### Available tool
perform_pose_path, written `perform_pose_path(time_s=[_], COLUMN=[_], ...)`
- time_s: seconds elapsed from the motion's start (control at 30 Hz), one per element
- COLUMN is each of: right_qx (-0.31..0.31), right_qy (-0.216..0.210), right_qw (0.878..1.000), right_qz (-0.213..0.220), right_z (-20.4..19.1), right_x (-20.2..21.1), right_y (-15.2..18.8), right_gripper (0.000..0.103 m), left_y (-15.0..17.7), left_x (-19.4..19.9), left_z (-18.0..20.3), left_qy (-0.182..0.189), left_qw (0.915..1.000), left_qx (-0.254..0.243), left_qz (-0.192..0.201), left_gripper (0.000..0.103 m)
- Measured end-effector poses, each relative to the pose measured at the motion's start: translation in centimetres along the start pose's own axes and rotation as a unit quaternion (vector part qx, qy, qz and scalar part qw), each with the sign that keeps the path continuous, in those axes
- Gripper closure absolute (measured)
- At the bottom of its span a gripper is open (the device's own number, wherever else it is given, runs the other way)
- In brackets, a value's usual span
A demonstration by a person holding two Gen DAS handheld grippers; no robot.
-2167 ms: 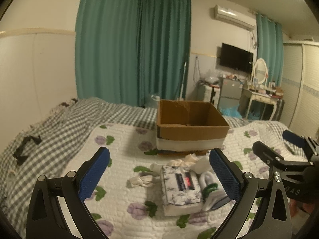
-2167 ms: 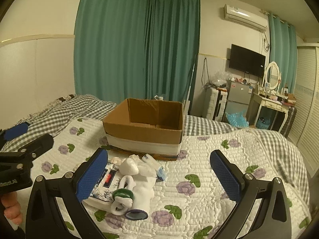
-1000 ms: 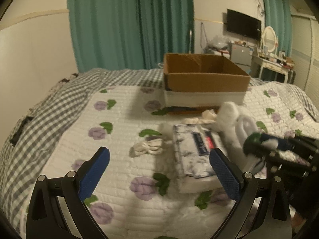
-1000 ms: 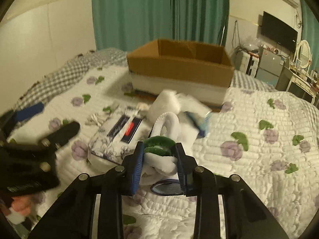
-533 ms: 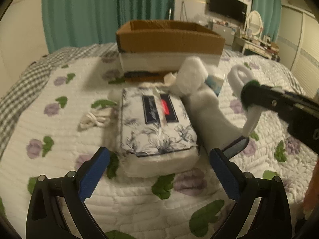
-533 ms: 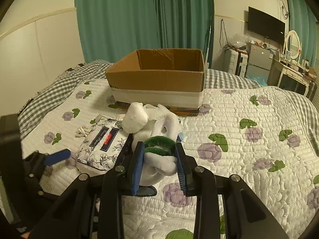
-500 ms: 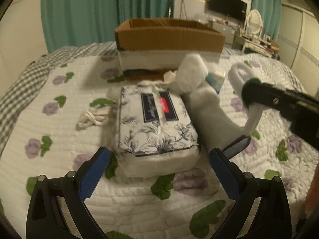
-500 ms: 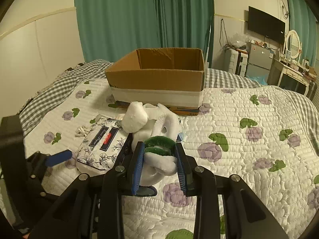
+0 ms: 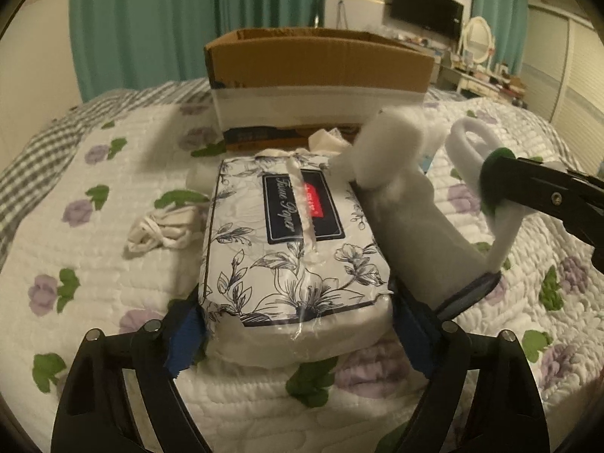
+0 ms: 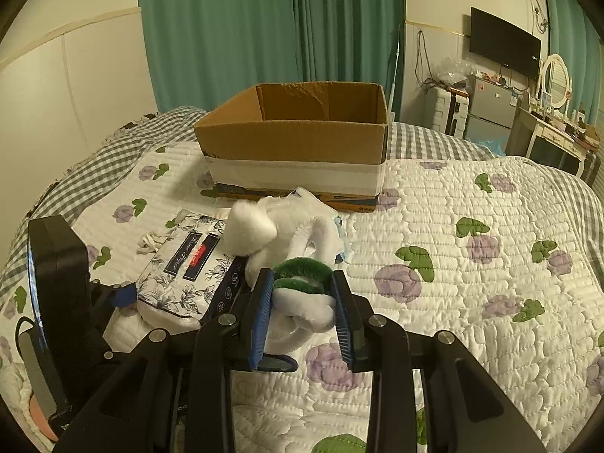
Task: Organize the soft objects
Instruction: 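Grasp the white sock with the right tool while the left tool grasps the floral tissue pack, then carry both items over the cardboard box and open both tools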
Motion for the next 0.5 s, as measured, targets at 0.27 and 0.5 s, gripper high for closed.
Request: perform_pose_path(time_s=[0.27,0.5], right_qx=[0.007,0.016], right_qy=[0.000,0.003], right_qw=[1.000,0.998], right_qz=[0.022,0.059], right_z=[-0.5,-0.7], right_x=[2.4,6.2], right_y=[-0.6,-2.3], right_gripper=[0.073,0.073], left_y=[-1.0,-3.9], left_x=[3.7,8.7], left_z=[-1.3,-3.0], left_qy=[-0.010,-0.015], left_qw=[0.9989,0.9951], left_qx=[0.000,0.019], left_qz=[0.045,0.096], left_gripper=[0.019,0.019])
Point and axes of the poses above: each gripper's, at about its wrist camera, not at the fingertips, and x roughly against the way its jaws point, z to its right, y to its underside, the point moved 4 cm from there along -x, roughly the way its jaws point, and after that the axes turned 8 degrees about -y, right-handed, at the moved point
